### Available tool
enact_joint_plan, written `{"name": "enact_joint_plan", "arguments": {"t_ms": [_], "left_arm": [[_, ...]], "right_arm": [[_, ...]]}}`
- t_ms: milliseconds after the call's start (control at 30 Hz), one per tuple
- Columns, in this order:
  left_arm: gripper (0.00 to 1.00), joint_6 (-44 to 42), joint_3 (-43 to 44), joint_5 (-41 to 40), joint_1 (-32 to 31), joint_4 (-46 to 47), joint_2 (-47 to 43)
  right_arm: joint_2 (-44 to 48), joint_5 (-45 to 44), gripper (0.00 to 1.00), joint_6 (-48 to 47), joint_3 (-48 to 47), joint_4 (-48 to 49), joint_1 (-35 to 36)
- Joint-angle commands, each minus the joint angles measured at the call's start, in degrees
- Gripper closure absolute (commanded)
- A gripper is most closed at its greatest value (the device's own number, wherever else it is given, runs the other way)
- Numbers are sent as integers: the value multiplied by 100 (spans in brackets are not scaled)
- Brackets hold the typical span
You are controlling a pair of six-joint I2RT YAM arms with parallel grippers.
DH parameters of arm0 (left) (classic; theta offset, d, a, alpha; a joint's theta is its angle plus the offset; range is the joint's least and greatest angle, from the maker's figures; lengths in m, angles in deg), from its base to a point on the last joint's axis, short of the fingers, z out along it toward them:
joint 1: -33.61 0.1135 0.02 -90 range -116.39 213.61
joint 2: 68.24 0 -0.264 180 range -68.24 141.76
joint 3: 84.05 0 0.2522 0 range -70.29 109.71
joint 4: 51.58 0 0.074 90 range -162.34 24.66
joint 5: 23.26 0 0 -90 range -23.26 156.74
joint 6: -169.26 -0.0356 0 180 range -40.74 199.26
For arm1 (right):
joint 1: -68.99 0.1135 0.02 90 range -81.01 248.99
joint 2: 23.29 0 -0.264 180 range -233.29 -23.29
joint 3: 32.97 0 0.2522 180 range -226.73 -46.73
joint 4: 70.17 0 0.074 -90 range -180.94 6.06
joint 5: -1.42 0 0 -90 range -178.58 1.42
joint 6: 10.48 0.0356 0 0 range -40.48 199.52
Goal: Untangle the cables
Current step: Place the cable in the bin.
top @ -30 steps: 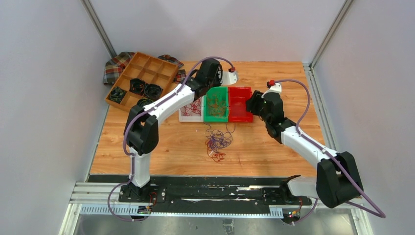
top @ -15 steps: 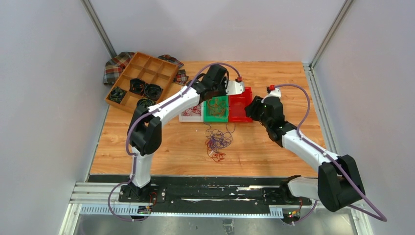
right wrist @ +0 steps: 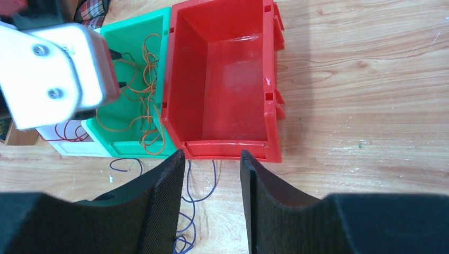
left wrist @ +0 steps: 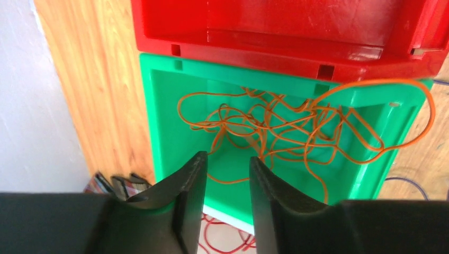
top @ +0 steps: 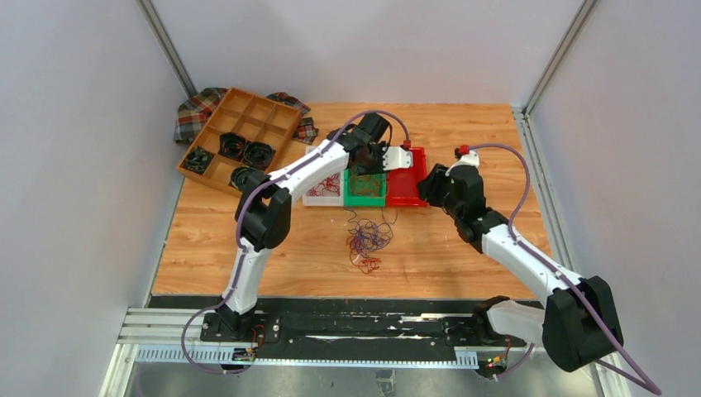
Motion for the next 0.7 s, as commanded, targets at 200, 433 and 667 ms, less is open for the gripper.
{"name": "enact_joint_plan", "arguments": {"t_ms": [200, 433, 667], "left_arm": [[33, -149, 669, 540, 213, -616, -465], [15, 355, 942, 1065, 303, -1081, -861], [5, 1270, -420, 1861, 286, -1397, -1917]], "right_arm": [[265, -156, 47, -211, -22, -297, -80], [446, -108, 41, -270, -59, -445, -75], [610, 208, 39, -352, 185, -481, -2]]}}
